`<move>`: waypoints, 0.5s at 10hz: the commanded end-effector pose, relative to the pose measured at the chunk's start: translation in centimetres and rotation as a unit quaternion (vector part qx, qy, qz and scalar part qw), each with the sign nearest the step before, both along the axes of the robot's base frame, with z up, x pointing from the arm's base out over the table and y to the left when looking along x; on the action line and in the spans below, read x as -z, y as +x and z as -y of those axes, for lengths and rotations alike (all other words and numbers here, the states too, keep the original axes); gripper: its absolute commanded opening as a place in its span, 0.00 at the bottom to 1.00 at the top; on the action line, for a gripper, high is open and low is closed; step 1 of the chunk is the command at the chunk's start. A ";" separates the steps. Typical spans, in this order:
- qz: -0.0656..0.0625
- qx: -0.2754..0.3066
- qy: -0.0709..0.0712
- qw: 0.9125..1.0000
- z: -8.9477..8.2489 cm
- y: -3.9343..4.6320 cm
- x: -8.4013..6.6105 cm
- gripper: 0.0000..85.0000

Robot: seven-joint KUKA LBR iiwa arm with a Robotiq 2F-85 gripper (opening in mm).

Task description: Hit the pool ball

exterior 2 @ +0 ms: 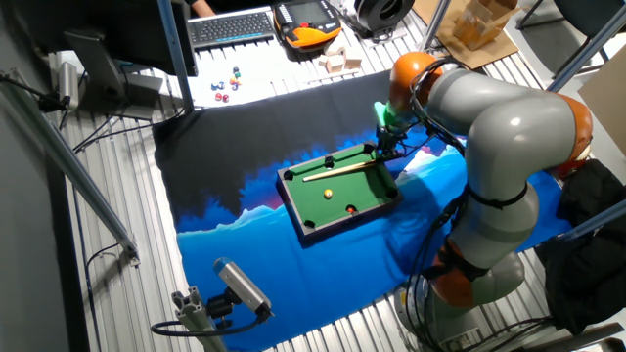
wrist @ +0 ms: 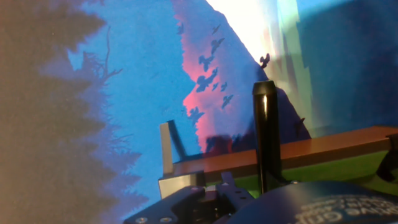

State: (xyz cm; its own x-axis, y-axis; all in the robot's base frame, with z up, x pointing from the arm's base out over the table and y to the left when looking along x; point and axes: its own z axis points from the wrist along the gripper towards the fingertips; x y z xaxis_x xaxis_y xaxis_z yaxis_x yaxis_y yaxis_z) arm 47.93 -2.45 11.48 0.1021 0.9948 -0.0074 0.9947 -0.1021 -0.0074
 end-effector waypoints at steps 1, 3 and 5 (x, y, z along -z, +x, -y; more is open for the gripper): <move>-0.001 -0.002 -0.001 1.000 0.0 0.00 0.0 0.40; -0.010 -0.011 -0.009 1.000 0.0 0.00 0.0 0.60; -0.005 -0.005 -0.005 1.000 -0.2 -0.31 0.1 0.60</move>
State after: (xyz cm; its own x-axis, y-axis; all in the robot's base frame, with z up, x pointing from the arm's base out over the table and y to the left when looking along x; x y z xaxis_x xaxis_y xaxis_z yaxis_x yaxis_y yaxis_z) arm 47.61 -2.28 11.39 0.0908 0.9957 -0.0177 0.9957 -0.0911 -0.0166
